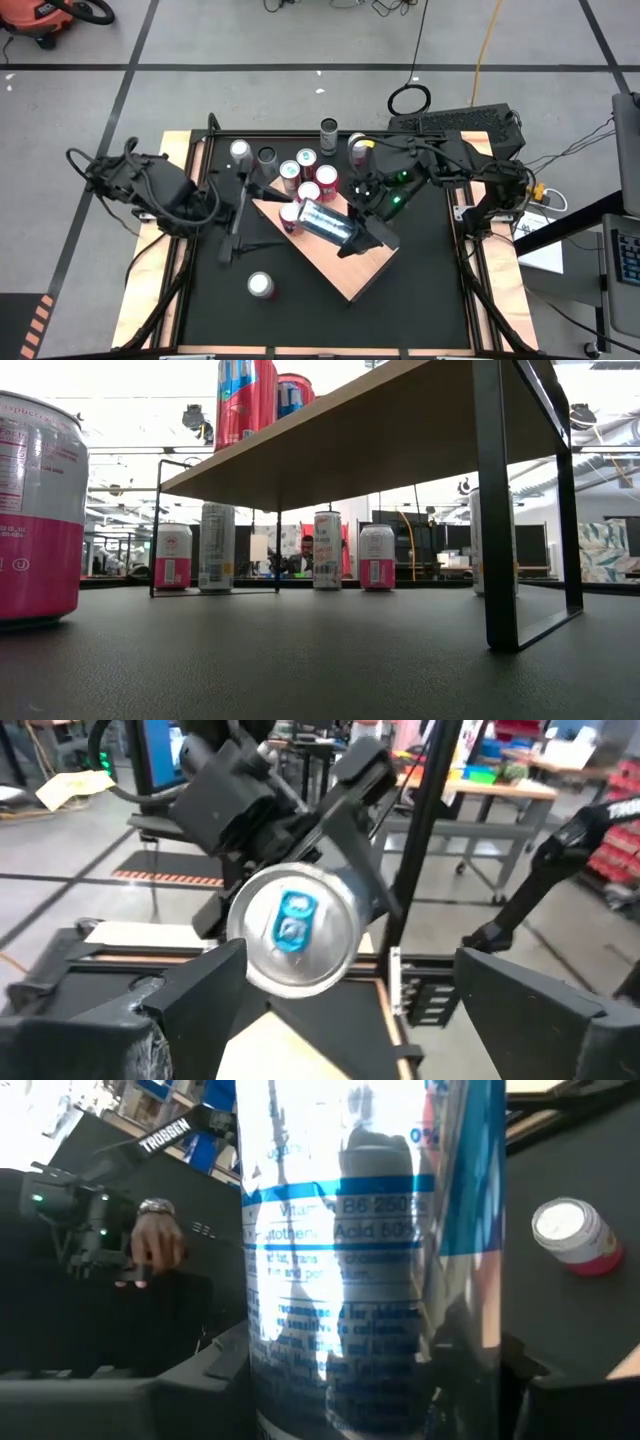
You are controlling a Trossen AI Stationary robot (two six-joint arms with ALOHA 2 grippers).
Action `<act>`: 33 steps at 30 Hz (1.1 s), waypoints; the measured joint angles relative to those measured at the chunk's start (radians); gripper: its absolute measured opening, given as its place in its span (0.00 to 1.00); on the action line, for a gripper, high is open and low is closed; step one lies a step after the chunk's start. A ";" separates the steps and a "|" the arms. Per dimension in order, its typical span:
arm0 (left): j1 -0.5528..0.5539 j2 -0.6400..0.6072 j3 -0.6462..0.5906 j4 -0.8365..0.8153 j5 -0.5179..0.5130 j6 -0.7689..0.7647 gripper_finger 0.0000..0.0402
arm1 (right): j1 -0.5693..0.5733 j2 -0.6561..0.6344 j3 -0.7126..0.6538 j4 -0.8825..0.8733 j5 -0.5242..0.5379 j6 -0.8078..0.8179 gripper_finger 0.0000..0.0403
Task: Place canned beverage on shelf
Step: Put the blue soda can on the shelf aligned with the other blue soda cans
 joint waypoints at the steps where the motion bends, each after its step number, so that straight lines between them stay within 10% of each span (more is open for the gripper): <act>1: 0.007 0.000 0.000 -0.001 -0.003 0.012 0.89 | 0.000 0.002 0.000 0.006 0.000 0.007 0.53; 14: 0.101 0.015 -0.001 -0.017 0.198 0.015 0.89 | 0.005 0.057 0.000 0.061 0.003 0.047 0.53; 33: 0.098 0.020 -0.001 -0.099 0.234 -0.011 0.89 | 0.009 0.071 0.000 0.111 0.006 0.074 0.53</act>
